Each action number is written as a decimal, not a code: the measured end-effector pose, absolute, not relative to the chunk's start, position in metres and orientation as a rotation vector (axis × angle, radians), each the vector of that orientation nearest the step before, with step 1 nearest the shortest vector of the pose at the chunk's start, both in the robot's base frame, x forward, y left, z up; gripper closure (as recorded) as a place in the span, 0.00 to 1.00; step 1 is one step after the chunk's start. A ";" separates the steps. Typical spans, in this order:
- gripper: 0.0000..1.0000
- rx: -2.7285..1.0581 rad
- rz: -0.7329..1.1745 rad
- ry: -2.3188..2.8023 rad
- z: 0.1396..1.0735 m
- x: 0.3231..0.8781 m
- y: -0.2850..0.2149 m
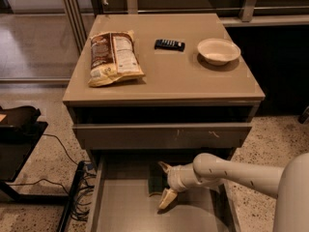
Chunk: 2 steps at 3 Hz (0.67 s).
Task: Pick sponge from middle drawer and place on counter
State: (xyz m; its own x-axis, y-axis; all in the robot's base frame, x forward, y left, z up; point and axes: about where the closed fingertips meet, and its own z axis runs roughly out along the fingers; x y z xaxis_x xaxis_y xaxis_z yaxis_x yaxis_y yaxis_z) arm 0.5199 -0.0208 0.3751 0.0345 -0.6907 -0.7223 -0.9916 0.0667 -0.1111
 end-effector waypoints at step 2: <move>0.00 -1.695 0.643 1.759 0.354 0.519 -0.029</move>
Offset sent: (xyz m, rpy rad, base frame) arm 0.0015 -0.0186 -0.0299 -0.0284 0.0717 -0.0079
